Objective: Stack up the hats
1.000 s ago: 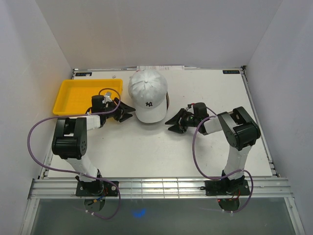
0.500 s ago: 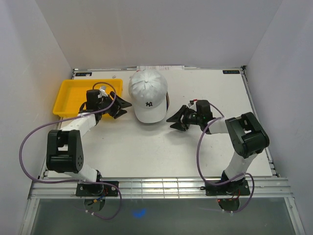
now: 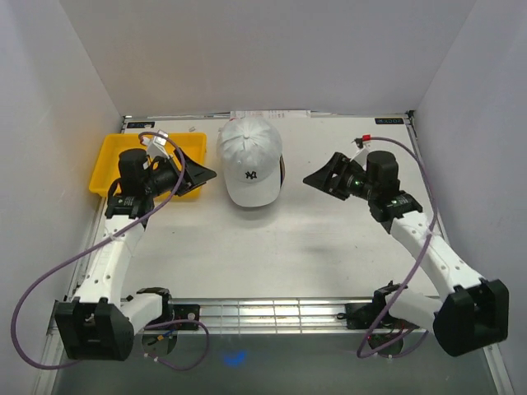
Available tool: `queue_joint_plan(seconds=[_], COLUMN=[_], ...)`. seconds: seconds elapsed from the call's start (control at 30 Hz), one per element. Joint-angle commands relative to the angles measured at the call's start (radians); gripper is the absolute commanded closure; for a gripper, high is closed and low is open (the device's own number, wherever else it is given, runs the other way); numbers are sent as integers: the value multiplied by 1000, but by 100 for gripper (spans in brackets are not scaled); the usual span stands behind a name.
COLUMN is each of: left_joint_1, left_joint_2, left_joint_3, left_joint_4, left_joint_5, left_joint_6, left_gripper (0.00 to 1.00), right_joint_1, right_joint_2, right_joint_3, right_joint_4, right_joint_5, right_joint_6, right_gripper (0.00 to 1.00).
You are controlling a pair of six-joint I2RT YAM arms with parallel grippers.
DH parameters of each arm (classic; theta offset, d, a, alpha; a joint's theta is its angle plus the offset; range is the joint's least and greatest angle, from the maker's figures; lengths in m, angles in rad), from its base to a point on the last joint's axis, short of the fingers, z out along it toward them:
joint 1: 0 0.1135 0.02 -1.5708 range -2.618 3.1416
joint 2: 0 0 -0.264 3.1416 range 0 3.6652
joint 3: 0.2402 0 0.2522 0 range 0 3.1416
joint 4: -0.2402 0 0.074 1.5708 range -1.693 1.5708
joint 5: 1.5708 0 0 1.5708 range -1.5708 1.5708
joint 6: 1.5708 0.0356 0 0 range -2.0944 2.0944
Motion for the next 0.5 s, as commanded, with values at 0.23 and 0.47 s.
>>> queue_joint_plan(seconds=[0.23, 0.47], left_joint_1=[-13, -11], left_joint_2=[-237, -271], left_joint_3=[56, 79], left_joint_4=[-299, -328], left_joint_5=[1, 14], left_joint_6=[196, 208], left_gripper=[31, 30], right_joint_1=[-2, -2], right_joint_2=[-408, -424], right_joint_3=[12, 13], right_joint_4=[-399, -434], right_joint_5=[314, 322], right_joint_6=[-280, -318], right_gripper=[10, 6])
